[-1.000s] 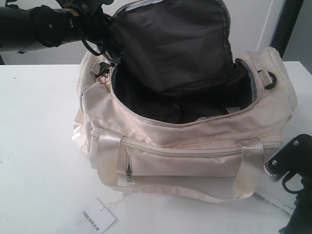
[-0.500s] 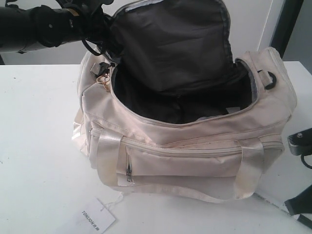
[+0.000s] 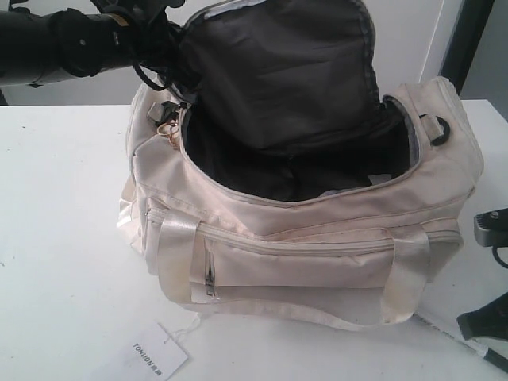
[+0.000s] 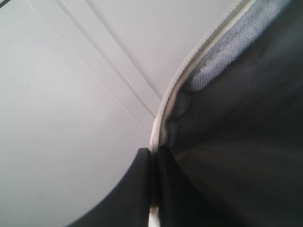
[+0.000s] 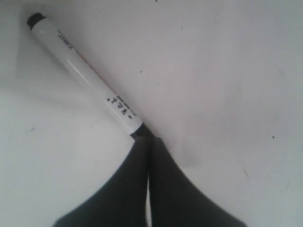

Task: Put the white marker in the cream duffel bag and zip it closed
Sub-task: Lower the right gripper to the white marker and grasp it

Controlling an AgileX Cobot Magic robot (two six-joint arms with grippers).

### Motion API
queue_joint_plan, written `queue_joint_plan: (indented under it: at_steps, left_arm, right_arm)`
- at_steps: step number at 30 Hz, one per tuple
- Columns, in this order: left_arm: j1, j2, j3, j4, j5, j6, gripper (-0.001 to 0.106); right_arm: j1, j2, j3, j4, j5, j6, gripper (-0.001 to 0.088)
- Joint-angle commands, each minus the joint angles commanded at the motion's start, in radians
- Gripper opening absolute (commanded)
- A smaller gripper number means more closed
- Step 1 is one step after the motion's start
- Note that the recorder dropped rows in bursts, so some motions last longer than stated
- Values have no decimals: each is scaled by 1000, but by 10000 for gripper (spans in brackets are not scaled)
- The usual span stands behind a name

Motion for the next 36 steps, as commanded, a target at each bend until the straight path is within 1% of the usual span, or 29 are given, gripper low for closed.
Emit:
queue_joint_plan:
  at_steps: [8, 10, 15, 17, 21, 25, 30, 31, 36]
  left_arm:
    - [0, 0, 0, 0, 0, 0, 0]
    - [0, 0, 0, 0, 0, 0, 0]
    - [0, 0, 0, 0, 0, 0, 0]
    - [0, 0, 0, 0, 0, 0, 0]
    - [0, 0, 0, 0, 0, 0, 0]
    - [0, 0, 0, 0, 0, 0, 0]
    - [0, 0, 0, 0, 0, 0, 0]
    - [0, 0, 0, 0, 0, 0, 0]
    - [0, 0, 0, 0, 0, 0, 0]
  right_arm:
    - [0, 23, 54, 0, -85, 0, 8]
    - [0, 25, 66, 0, -97, -6, 51]
    - [2, 25, 81, 0, -124, -76, 217]
    - [2, 25, 92, 0, -131, -93, 254]
    - [2, 25, 132, 0, -200, -94, 277]
    - [2, 25, 163, 0, -267, -136, 279]
    - [2, 28, 163, -14, -295, -145, 279]
    - [2, 36, 163, -25, -295, -164, 279]
    - [2, 88, 163, -25, -322, -164, 279]
